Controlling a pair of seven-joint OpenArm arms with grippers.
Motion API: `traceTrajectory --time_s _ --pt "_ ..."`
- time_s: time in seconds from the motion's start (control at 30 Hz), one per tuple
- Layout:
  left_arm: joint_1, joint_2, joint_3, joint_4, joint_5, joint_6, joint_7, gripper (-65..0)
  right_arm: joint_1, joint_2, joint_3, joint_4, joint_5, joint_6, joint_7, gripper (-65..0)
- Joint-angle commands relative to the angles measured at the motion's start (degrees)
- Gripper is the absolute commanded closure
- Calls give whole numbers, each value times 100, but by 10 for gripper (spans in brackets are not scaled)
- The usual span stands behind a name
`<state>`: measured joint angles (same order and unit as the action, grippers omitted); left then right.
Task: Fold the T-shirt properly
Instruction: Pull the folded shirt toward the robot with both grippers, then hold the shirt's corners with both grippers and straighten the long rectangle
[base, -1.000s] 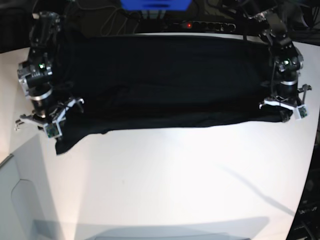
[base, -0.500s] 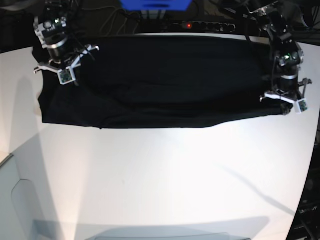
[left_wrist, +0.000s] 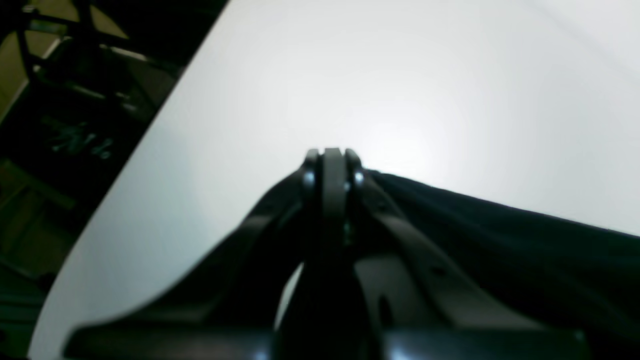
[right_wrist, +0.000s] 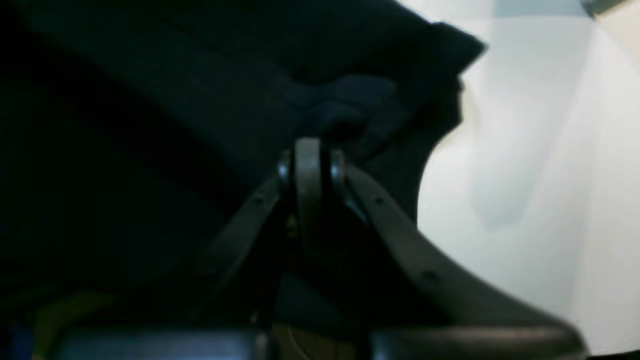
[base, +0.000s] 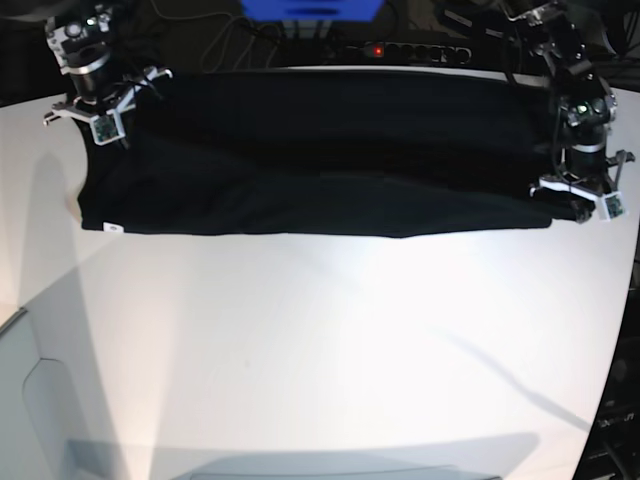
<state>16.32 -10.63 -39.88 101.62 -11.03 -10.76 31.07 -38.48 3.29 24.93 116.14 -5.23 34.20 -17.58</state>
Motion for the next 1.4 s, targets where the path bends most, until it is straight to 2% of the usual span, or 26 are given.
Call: traceTrajectory --time_s 0.0,0.13,0.27,0.5,0.73,1.13,1.37 --pt "-1 -101 -34 119 -9 17 -158 -1 -51 18 105 101 44 145 92 0" --pt "-1 -110 -43 119 -9 17 -140 -1 -69 -254 298 101 27 580 110 0" --pt "-1 -110 -43 119 -9 17 -140 -1 -341 -404 219 109 18 580 136 0" --pt "8 -110 -43 119 -9 17 -131 -1 -710 -404 -27 109 44 580 136 0" --pt "280 -260 -52 84 -1 17 -175 -1 -710 -395 228 101 44 580 136 0" --pt "579 -260 -43 13 -1 17 -184 -1 -675 -377 632 92 44 580 128 0" --pt "641 -260 -43 -382 -1 17 -193 -1 -658 -369 632 13 44 580 110 0"
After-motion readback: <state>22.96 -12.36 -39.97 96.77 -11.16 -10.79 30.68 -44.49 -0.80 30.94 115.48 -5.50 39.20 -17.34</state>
